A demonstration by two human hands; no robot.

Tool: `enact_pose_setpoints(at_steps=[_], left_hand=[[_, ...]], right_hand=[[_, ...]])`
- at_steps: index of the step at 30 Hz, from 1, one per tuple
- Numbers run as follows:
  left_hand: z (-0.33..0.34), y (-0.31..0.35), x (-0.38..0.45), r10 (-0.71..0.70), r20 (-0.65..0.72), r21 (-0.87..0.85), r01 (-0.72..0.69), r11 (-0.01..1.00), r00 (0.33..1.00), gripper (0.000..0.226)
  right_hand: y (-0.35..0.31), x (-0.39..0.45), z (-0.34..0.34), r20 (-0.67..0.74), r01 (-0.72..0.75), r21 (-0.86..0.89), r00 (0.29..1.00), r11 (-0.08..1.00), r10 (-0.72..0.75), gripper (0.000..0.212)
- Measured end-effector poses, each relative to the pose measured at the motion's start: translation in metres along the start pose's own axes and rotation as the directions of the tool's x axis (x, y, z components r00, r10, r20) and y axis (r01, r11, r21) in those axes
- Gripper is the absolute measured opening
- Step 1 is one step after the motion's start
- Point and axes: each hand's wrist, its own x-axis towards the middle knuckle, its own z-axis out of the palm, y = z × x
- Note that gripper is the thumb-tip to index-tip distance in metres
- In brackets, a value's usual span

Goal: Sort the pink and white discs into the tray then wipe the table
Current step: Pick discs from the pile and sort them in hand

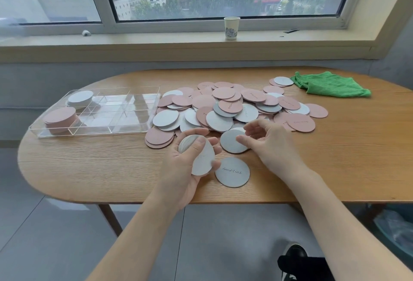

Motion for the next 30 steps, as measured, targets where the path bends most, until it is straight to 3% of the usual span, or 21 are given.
enact_pose_setpoints(at_steps=[4, 7, 12, 16, 19, 24, 30], left_hand=[[0.001, 0.000, 0.001, -0.002, -0.010, -0.005, 0.002, 1.000, 1.000, 0.016], [0.001, -0.001, 0.003, 0.005, -0.014, 0.007, -0.004, 1.000, 1.000, 0.014], [0.002, -0.001, 0.003, 0.010, -0.009, 0.024, -0.010, 1.000, 1.000, 0.014], [0.001, -0.002, 0.004, 0.017, -0.008, 0.026, -0.017, 1.000, 1.000, 0.014], [0.000, -0.002, 0.004, 0.020, -0.015, 0.031, -0.019, 0.999, 1.000, 0.018], [0.000, -0.002, 0.004, 0.018, -0.007, 0.044, -0.017, 0.999, 1.000, 0.018], [0.000, -0.002, 0.004, 0.007, -0.003, 0.048, -0.007, 0.999, 1.000, 0.018]], right_hand=[[0.007, 0.009, 0.000, 0.092, 0.001, -0.162, 0.996, 0.987, 0.014, 0.060], [0.003, 0.011, 0.003, 0.110, 0.033, -0.194, 0.994, 0.980, -0.012, 0.071], [-0.003, 0.011, 0.006, 0.143, 0.030, -0.129, 0.990, 0.991, -0.011, 0.066], [-0.010, 0.003, 0.014, 0.210, 0.072, -0.011, 0.975, 0.997, -0.068, 0.048], [-0.006, 0.007, 0.012, 0.117, 0.099, -0.024, 0.989, 0.995, -0.095, 0.041], [0.007, 0.016, 0.003, 0.071, 0.002, -0.232, 0.997, 0.973, 0.015, 0.067], [0.010, 0.019, 0.003, 0.094, -0.023, -0.168, 0.995, 0.985, 0.039, 0.069]])
